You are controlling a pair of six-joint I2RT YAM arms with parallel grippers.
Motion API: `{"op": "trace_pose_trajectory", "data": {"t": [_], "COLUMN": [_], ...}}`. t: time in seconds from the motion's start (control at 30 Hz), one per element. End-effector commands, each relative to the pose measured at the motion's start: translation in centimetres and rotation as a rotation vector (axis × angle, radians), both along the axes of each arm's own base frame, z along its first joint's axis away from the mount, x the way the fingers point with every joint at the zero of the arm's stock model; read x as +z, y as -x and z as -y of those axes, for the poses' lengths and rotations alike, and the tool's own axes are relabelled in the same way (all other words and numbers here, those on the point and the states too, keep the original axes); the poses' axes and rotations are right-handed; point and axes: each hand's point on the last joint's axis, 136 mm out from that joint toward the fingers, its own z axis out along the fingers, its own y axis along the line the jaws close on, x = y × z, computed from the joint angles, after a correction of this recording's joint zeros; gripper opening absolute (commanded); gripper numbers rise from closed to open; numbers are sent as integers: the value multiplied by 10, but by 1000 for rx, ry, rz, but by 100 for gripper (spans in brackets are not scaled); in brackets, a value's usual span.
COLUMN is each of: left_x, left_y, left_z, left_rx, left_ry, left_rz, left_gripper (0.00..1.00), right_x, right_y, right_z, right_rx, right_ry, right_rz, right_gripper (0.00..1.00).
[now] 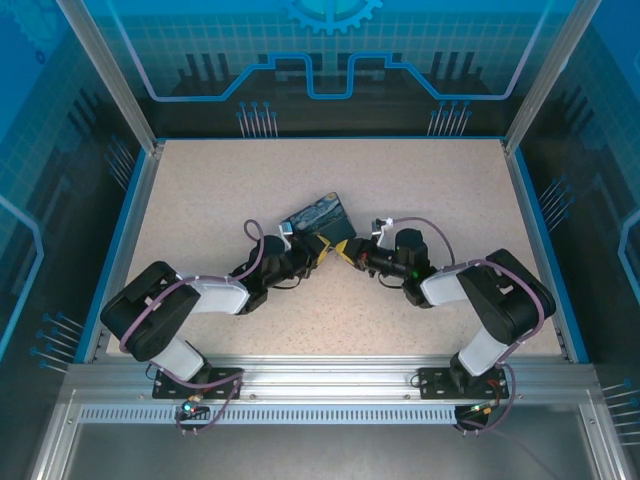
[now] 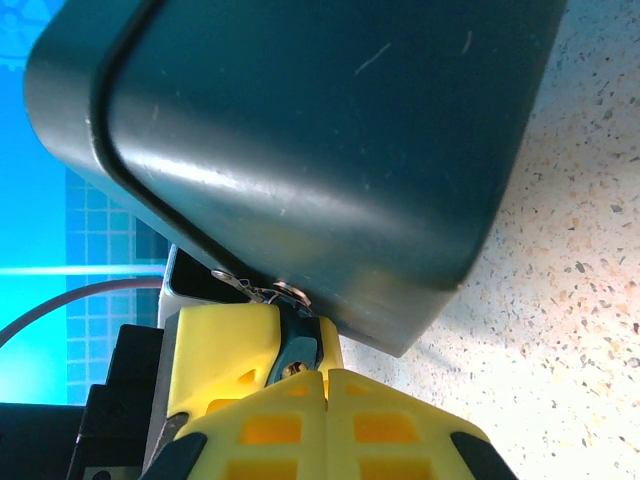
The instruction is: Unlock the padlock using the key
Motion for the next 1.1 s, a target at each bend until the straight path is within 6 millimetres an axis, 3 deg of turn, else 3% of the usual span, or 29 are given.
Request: {"op": "trace_pose_trajectory", "data": {"t": [0.0, 0.37, 0.83, 1.07], "left_x": [66, 66, 71, 70], "left_y": [20, 19, 17, 17], "left_z": [32, 32, 33, 33], "left_rx": [-165, -159, -158, -160], "left_ry": [160, 157, 157, 157], "left_rz": [145, 144, 154, 152], "left_gripper": [0, 0, 0, 0], "right_x": [0, 12, 0, 1], "right_y": [-7, 1, 2, 1], "right_z": [-3, -14, -18, -26], "right_rx": [2, 9, -73, -67], "right_ry": [16, -84, -199, -209], "right_rz": [20, -38, -319, -325], "right_gripper": [0, 0, 0, 0]}}
